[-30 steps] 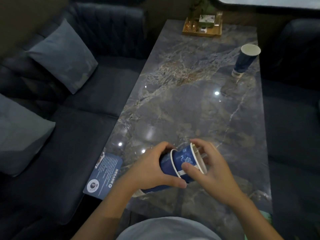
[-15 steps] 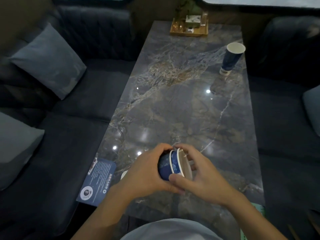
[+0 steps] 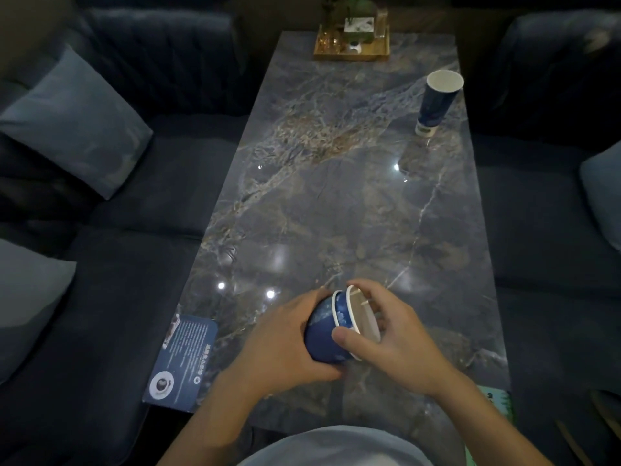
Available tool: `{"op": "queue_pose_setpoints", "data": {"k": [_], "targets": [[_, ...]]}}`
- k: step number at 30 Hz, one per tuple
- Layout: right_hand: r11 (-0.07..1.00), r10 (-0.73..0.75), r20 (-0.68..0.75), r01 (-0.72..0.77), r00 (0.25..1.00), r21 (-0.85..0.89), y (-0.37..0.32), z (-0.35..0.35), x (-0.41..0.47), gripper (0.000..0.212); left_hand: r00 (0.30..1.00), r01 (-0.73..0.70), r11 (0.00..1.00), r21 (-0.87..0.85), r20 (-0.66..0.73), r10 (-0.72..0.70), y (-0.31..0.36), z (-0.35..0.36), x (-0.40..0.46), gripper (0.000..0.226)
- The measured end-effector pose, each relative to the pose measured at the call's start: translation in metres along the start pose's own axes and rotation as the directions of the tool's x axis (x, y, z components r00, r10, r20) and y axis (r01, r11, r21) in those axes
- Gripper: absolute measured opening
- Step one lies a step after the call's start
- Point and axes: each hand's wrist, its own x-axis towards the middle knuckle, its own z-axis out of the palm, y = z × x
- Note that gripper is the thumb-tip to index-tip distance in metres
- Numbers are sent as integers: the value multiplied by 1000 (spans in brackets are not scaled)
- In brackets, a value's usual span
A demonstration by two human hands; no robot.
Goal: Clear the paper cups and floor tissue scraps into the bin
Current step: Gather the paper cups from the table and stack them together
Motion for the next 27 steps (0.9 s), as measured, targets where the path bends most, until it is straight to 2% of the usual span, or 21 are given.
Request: {"op": "queue_pose_setpoints", "data": {"k": [8, 12, 14, 18, 22, 27], "targets": [[996, -76, 56, 79, 995, -46, 4, -9, 15, 71, 1000, 2, 983, -185, 1, -2, 9, 5, 27, 81], [995, -82, -3, 82, 997, -59, 6, -15, 31, 76, 999, -27, 969, -244, -47, 16, 17, 11, 49, 75], [996, -60, -33, 58, 998, -62, 8, -23, 41, 71, 998, -37, 965, -260, -67, 20, 19, 13, 64, 74], [997, -35, -57, 38, 998, 62, 19, -41, 66, 71, 993, -44, 956, -291, -118, 10, 25, 17, 98, 77], [964, -27, -175, 72, 984, 255, 39, -64, 96, 71, 993, -13, 935, -353, -113, -29, 30, 24, 132, 85], [968, 25, -319, 57, 948, 245, 68, -101, 139, 56, 990, -19, 912, -411, -132, -39, 35, 27, 169, 78]]}}
